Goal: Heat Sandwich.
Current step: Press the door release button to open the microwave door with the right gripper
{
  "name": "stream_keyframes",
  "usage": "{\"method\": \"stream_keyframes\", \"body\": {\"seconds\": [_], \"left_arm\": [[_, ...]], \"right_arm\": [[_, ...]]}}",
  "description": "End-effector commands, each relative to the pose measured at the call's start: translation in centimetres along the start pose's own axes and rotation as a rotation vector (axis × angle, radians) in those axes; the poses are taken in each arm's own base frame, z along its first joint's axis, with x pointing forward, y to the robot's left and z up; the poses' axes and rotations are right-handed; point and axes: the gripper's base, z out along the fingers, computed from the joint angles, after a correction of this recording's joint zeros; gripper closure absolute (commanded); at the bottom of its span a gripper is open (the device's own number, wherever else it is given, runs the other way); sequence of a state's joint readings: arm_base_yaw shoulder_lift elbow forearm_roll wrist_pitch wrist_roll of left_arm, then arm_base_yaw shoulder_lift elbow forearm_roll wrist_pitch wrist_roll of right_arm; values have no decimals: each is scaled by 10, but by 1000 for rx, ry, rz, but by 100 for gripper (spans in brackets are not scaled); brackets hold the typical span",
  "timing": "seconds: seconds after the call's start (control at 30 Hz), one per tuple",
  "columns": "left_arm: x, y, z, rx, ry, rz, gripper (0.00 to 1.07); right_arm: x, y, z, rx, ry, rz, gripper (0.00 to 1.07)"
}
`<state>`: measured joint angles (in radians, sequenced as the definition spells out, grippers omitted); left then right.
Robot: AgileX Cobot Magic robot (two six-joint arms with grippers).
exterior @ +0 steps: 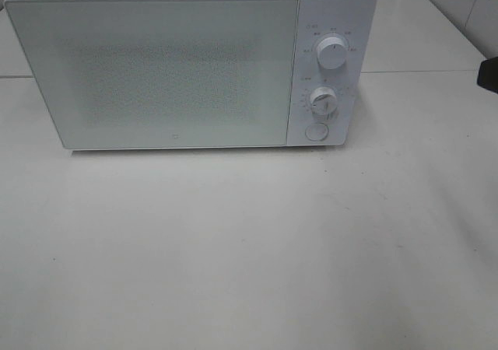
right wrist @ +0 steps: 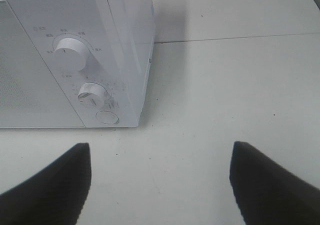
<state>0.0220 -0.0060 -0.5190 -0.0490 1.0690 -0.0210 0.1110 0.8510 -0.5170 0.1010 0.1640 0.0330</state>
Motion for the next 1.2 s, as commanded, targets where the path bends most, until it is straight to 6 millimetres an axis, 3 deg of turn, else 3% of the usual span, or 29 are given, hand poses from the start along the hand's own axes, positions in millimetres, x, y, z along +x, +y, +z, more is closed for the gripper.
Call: {"method": "stream_keyframes", "body": {"seconds": [0.03, 0.33, 0.5, 0.8, 1.2], "left_arm": [[1, -1, 0, 5, -1, -3, 11], [1, -1, 0, 5, -1, -3, 11], [1, -1, 0, 5, -1, -3, 11], [1, -1, 0, 5, -1, -3, 11], [1, -1, 0, 5, -1, -3, 11]], "right_arm": [[2, -3, 16, 11, -34, 25, 32], [33, -12, 43, 36, -212, 21, 32], [39, -14, 50, 43, -215, 19, 32], [57, 13, 79, 10, -234, -65, 32], [84, 46, 98, 77, -276, -141, 32]]}}
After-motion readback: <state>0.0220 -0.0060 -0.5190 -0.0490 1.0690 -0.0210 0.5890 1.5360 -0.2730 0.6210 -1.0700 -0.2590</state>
